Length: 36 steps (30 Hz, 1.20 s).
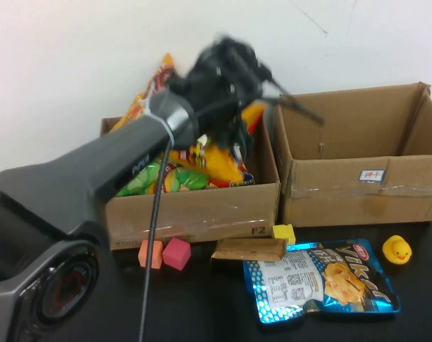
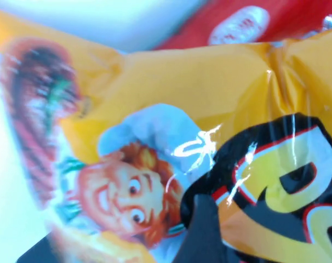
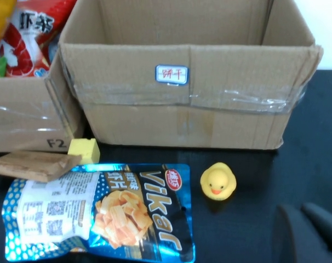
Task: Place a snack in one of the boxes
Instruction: Place the potato chip in the potato chip box, then pick up the potato chip
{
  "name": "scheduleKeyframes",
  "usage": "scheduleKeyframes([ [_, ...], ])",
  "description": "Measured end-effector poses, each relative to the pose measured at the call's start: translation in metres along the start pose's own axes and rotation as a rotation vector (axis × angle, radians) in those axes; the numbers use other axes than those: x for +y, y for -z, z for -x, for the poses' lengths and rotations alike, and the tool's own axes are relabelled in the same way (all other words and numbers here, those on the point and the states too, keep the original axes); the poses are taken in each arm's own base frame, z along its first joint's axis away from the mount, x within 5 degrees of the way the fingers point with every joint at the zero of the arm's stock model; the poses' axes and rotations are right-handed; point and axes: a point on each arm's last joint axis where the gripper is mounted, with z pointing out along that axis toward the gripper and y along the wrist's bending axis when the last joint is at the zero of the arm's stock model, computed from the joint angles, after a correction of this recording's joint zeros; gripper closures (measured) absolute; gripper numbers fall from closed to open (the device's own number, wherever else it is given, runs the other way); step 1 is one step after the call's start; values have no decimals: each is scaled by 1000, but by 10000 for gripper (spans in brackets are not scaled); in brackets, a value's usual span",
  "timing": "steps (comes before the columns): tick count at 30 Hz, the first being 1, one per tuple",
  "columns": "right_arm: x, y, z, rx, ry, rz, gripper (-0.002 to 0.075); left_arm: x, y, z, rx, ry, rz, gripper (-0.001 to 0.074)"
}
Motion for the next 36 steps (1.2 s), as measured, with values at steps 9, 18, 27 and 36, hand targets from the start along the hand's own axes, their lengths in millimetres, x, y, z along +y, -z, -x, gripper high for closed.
scheduleKeyframes([
  [9, 0, 0, 1, -11, 0, -4, 727, 40, 85, 38, -183, 91, -93, 210],
  [18, 0, 0, 0, -2, 5, -1, 727, 54, 119, 25, -77, -36, -138, 292],
  [27, 7, 0, -3, 31, 82, 52, 724, 80, 209, 14, -217, -66, -321, 708],
  [36, 42, -18, -19, 175, 449, 319, 439, 151, 333, -38, -431, 73, -179, 734],
])
